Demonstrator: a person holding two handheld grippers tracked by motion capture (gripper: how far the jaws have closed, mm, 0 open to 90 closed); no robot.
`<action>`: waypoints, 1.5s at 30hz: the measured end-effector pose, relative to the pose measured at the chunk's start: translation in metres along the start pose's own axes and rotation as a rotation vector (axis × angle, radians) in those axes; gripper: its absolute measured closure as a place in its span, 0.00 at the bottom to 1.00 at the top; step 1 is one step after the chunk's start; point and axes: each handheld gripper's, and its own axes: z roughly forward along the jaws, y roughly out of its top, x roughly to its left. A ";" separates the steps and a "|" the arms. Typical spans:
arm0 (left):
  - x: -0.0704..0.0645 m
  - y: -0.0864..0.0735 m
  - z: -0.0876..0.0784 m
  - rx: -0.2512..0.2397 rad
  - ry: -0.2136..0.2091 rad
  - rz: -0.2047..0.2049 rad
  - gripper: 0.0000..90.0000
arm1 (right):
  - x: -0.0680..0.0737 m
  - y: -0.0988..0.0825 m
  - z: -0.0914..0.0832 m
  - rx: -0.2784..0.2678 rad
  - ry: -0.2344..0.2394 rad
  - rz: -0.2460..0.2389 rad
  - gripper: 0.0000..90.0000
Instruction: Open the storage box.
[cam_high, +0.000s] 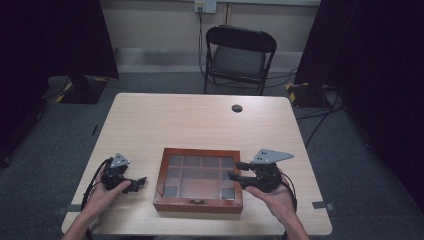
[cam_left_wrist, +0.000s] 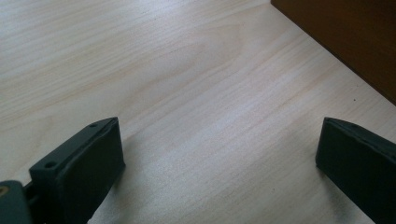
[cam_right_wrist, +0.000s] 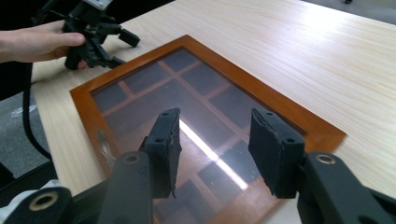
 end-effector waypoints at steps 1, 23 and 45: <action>0.000 0.000 0.000 0.000 -0.001 0.002 0.00 | 0.002 0.002 0.001 -0.001 0.011 -0.005 0.60; 0.000 0.000 0.000 0.000 -0.001 0.000 0.00 | 0.050 0.014 0.053 0.084 0.202 -0.114 0.72; 0.000 0.000 0.000 0.000 -0.001 0.000 0.00 | 0.064 -0.009 0.081 0.218 0.295 -0.190 0.90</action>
